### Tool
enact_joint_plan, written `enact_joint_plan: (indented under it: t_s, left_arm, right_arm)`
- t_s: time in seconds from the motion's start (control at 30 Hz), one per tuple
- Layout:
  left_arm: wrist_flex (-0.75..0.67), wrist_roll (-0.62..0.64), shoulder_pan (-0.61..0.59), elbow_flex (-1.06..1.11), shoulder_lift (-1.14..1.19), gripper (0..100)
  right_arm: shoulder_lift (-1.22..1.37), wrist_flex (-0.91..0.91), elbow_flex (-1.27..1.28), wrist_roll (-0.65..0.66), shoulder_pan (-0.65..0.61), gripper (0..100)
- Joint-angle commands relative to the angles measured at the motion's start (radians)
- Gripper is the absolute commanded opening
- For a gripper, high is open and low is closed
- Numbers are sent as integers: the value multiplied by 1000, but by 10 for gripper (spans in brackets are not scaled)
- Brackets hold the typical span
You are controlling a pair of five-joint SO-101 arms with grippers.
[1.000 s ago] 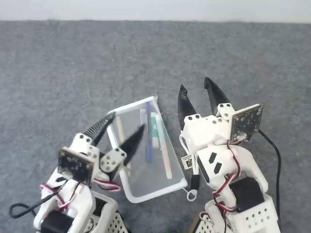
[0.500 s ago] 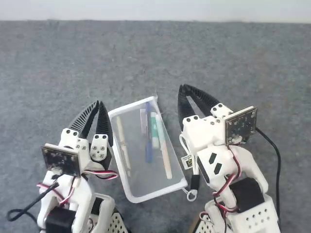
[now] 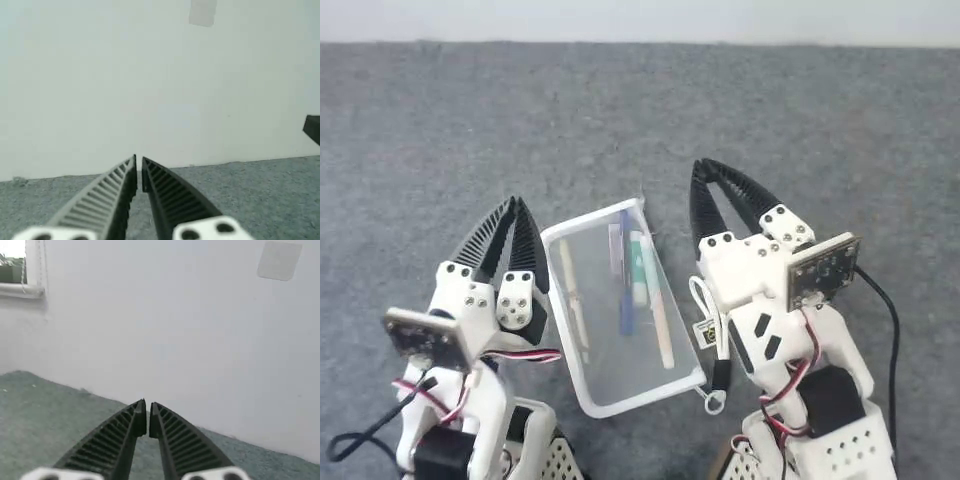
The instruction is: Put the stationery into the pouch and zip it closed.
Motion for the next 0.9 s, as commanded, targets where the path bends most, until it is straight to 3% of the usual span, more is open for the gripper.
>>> enact_joint_plan:
  t_s: [0.0,0.2,0.43,0.6,0.87]
  left_arm:
    - [-63,8,-5,-25,-18,12]
    - [-34,8,-18,44,-18,13]
    - [-21,14,-157,206,-18,13]
    - [-18,14,-215,325,-18,13]
    - [-23,11,-267,456,-18,13]
  right_arm:
    - [-27,84,-5,153,71,13]
    - [-124,292,-3,144,148,13]
    - [-311,522,52,-28,148,13]
    - [-452,539,273,-26,156,13]
    - [-438,538,413,-26,157,13]
